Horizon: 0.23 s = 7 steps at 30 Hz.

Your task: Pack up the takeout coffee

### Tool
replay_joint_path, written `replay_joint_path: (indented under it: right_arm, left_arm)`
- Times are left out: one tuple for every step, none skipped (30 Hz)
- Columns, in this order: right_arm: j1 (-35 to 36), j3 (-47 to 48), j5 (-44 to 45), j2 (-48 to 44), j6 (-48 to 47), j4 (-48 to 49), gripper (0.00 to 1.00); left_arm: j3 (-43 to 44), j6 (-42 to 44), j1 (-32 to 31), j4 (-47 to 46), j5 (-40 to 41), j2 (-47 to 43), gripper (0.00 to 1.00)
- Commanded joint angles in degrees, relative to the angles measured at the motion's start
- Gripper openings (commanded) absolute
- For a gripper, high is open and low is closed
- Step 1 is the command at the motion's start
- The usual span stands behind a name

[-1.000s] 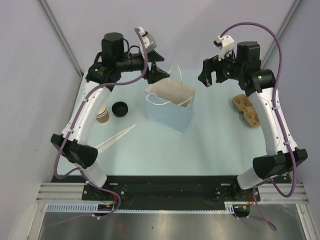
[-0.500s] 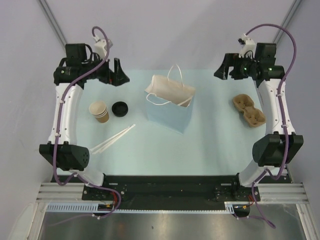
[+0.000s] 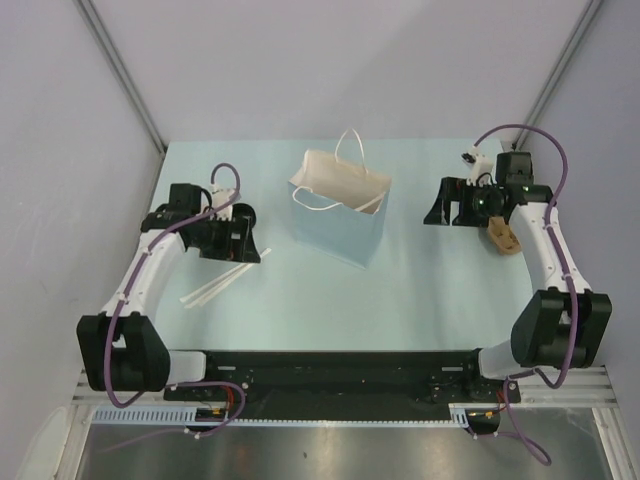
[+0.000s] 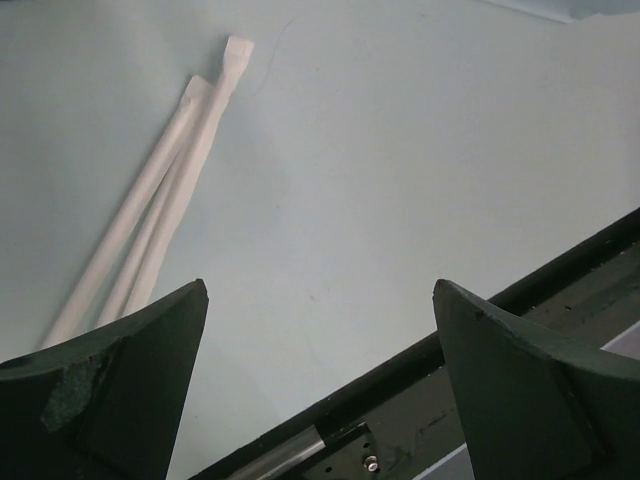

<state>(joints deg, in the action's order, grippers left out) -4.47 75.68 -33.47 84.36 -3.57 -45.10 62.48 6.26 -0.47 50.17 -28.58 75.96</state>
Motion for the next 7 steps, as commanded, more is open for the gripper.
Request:
replay_joint_path:
  right_arm:
    - [0.4,-4.8,-0.1,-5.2,-3.0,2.2,1.00]
    - [0.9,-5.6,0.5,-5.8,-3.2,2.6,1.00]
    - [1.2,-6.1,0.7,-6.7,-3.4,3.1,1.00]
    - [1.4,-6.4,0.9,-6.9,-3.6,3.3,1.00]
    - [1.6,-6.4,1.1,-7.1,-3.5,3.8,1.00]
    - [1.5,-6.3,1.4,-7.3,-3.4,5.6,1.00]
    - [1.4,-6.2,1.7,-7.6,-3.1,6.5,1.00]
  left_arm:
    - [-3.3,-1.3,-0.2,-6.9,2.7,-3.5,1.00]
    - [-3.3,-1.8,-0.2,-7.2,2.9,-3.5,1.00]
    - [-3.2,-2.0,-0.2,-7.5,2.9,-3.2,1.00]
    - [-2.7,-2.4,-0.2,-8.0,2.8,-3.2,0.99]
    - [-2.3,-2.9,-0.2,-8.2,3.3,-3.2,0.99]
    - [-1.7,-3.3,-0.2,-8.5,3.6,-2.8,1.00]
    - [0.2,-3.6,-0.2,-8.3,4.3,-2.4,1.00]
